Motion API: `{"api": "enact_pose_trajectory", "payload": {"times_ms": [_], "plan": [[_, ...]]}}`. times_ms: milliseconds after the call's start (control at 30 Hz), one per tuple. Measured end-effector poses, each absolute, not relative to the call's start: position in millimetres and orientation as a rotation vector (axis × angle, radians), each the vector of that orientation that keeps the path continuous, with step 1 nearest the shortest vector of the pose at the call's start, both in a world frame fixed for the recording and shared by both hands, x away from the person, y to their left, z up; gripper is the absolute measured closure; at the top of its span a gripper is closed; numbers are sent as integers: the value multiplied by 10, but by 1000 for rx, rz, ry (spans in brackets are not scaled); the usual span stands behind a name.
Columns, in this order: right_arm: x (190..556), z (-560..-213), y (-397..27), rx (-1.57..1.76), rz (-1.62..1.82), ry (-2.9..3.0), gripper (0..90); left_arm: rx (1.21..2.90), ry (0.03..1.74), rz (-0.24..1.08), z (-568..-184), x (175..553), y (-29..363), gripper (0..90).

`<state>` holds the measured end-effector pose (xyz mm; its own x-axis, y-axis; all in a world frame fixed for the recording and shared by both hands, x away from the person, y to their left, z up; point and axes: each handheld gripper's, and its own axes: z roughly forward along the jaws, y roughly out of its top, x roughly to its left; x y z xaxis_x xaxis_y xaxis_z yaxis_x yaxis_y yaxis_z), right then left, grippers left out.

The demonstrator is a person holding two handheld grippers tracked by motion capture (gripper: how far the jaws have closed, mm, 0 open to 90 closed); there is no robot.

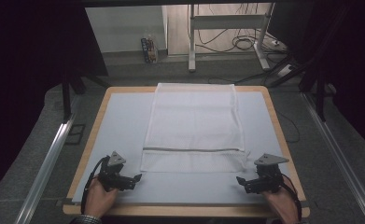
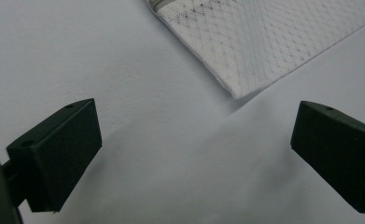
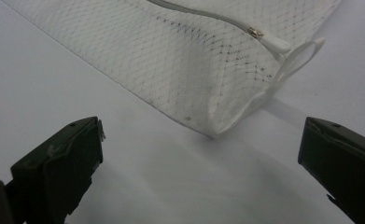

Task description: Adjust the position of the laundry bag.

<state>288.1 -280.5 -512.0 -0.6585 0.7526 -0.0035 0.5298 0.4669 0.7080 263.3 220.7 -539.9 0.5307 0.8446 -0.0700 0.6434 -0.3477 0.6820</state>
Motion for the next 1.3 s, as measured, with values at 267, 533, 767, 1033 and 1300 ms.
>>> {"api": "enact_pose_trajectory", "payload": {"times_ms": [267,533,767,1033,1300], "plan": [[2889,-5125,-2793,1098,1012,2404,0,2085,1230,359,-5395,2654,2203,19],[2903,-5129,-2781,1103,1022,2421,0,2088,1218,343,-5382,2670,2177,19],[2902,-5111,-2791,1092,1034,2414,0,2077,1218,328,-5372,2682,2176,19],[2929,-5113,-2801,1107,1059,2421,0,2103,1223,318,-5369,2717,2138,34],[2977,-5103,-2759,1046,1053,2398,0,2088,1198,323,-5346,2766,2085,39]]}}
